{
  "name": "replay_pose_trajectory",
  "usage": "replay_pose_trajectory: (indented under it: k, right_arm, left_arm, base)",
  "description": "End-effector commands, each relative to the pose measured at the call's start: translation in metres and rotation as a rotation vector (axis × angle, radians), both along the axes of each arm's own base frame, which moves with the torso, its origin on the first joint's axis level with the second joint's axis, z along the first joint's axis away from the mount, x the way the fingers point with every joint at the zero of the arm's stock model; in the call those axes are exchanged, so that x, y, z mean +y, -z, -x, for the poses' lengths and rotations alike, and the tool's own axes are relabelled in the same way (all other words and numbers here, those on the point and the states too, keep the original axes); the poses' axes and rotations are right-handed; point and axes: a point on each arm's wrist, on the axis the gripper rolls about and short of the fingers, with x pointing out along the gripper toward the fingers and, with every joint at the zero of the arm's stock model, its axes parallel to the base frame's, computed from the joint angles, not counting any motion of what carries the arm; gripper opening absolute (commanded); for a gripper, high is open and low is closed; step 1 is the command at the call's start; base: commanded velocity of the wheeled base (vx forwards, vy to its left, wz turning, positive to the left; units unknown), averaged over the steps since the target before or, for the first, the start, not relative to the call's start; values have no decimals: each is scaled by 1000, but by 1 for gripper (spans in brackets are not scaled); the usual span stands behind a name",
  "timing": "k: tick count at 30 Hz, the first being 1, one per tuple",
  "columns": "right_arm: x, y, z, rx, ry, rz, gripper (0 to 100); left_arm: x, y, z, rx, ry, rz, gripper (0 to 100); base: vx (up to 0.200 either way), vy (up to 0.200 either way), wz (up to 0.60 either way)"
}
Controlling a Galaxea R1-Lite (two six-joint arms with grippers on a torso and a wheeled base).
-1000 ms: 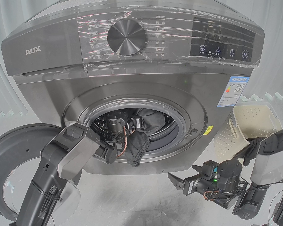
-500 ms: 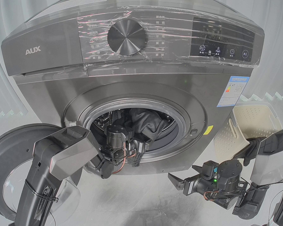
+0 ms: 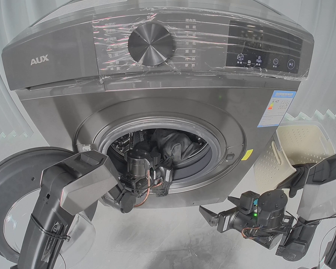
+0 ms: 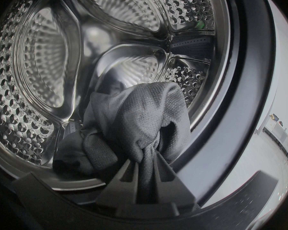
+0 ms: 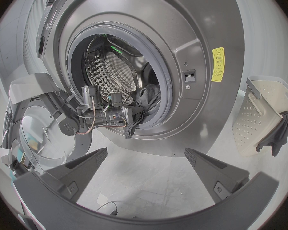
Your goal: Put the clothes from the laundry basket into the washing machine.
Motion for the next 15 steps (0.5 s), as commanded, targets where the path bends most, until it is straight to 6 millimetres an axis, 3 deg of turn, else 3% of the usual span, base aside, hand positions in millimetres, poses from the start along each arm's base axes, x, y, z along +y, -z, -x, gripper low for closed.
replay_pose_trajectory:
  k: [1, 8, 15]
  right_arm:
    - [0, 0, 0, 1, -2, 1, 100]
    - [2, 0, 2, 1, -9, 1, 100]
    - [2, 0, 2, 1, -9, 1, 100]
  left_arm:
    - [-4, -12, -10, -52, -11, 34, 0]
    - [-8, -45, -43, -227, -114, 135, 0]
    - [-1, -49, -64, -292, -167, 169, 0]
  base:
    - [0, 0, 0]
    - [0, 0, 0]
    - [0, 0, 0]
